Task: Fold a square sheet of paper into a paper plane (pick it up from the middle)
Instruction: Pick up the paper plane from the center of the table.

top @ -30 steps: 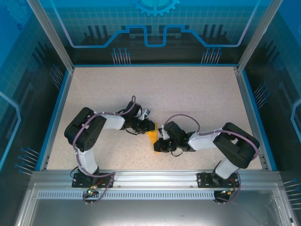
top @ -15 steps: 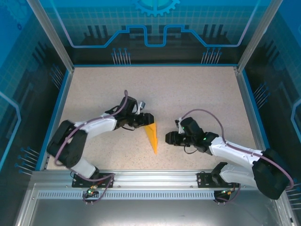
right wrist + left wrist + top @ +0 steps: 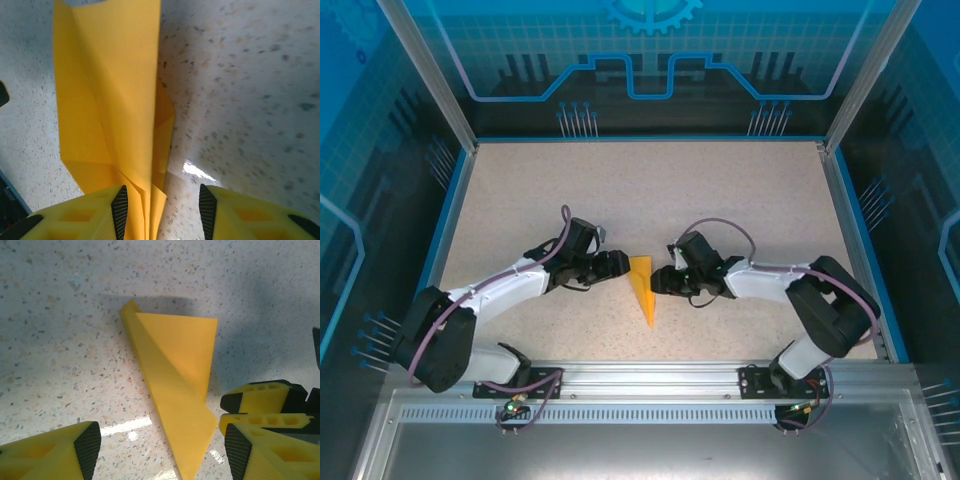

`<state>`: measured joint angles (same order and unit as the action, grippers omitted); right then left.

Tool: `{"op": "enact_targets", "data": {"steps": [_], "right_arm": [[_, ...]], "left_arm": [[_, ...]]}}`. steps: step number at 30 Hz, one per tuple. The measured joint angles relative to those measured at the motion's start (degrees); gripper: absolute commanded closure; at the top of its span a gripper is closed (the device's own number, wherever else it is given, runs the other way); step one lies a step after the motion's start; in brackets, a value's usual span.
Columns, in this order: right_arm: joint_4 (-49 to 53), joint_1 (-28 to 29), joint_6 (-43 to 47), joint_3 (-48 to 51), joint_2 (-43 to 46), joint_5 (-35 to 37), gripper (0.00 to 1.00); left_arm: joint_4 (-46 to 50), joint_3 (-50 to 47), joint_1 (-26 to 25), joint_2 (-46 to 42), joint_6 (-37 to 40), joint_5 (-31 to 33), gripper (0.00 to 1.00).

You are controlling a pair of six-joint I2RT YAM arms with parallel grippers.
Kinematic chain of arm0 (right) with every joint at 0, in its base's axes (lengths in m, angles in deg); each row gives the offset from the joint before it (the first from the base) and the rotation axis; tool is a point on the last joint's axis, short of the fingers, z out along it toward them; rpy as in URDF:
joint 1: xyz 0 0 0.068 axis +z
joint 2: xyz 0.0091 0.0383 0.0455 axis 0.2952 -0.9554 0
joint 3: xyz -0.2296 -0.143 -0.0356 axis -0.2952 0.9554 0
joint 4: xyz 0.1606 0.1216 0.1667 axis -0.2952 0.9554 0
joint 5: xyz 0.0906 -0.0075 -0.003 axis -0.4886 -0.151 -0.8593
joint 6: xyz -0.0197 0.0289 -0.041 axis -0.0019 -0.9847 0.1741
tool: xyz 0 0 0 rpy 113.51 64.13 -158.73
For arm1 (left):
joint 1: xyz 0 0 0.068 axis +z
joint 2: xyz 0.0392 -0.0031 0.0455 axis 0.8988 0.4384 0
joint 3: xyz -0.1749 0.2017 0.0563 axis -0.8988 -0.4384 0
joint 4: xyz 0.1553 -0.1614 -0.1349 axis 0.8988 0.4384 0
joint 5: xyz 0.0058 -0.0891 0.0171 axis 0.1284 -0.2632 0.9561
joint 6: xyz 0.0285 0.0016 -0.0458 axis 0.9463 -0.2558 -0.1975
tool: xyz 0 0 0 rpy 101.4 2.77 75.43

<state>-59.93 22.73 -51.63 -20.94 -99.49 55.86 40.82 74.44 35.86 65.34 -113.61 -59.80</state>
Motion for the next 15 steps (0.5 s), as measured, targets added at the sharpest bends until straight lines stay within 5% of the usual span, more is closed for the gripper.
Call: {"op": "enact_targets", "data": {"steps": [6,15], "right_arm": [[-0.70,1.95,0.00,-2.01,-4.20,-0.81,0.55],[0.87,5.44,1.14,-3.63,-4.50,-0.76,0.72]], "left_arm": [[0.02,0.00,0.00,0.00,0.04,0.02,0.29],[0.28,-0.02,0.00,-0.42,0.02,1.49,0.29]]}}
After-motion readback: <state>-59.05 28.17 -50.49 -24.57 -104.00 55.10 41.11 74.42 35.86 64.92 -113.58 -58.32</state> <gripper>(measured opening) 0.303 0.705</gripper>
